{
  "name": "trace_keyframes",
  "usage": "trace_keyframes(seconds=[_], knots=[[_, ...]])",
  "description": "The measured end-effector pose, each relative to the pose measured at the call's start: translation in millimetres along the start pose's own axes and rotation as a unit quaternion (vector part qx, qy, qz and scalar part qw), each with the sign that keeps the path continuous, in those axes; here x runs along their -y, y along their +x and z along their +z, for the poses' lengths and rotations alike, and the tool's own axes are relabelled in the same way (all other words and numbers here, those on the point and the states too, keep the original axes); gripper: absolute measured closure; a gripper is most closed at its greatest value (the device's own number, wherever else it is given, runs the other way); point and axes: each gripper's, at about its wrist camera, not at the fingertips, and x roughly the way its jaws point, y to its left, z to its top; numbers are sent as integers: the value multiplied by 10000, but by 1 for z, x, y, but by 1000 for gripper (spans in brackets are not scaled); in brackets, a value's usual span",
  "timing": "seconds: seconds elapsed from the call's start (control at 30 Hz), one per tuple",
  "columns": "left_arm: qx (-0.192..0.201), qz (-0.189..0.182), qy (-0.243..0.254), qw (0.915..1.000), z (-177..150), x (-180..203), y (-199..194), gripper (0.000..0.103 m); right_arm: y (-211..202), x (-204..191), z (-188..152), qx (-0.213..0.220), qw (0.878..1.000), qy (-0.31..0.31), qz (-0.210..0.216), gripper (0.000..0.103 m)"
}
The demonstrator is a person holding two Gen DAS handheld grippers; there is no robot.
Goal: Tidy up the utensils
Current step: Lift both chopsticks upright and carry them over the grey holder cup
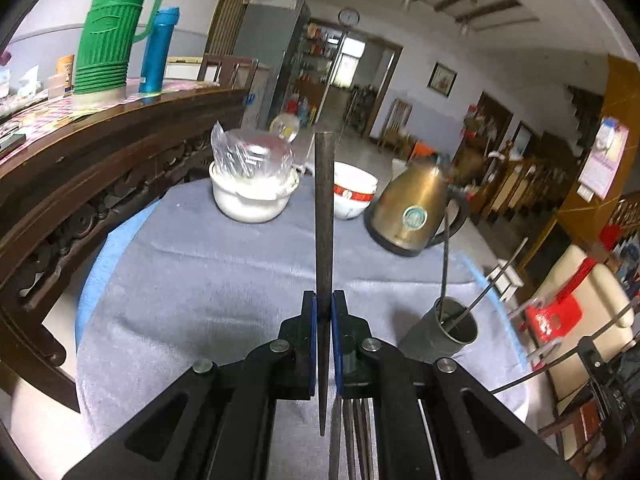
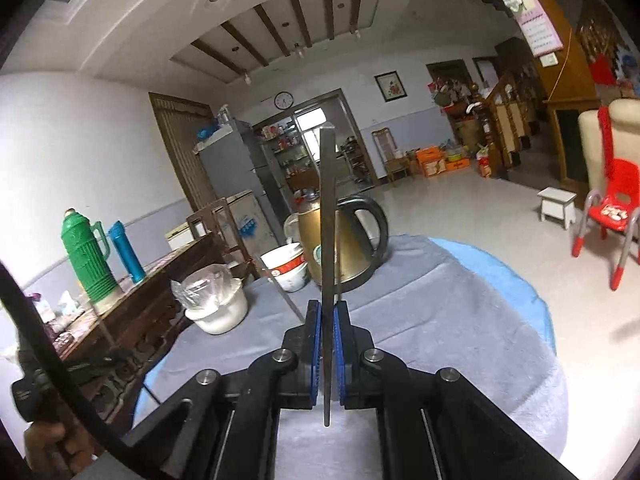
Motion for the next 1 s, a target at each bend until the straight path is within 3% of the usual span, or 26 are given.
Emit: trace_keyframes(seconds=[0.3,1.0], knots=[[-369,253,173,9988,-4,9,17,96,9,-9,0,-197,9997,-75,135,96],[-230,-37,25,9997,10,6,11,96,16,-10,2,-253,9995,-135,153,96]])
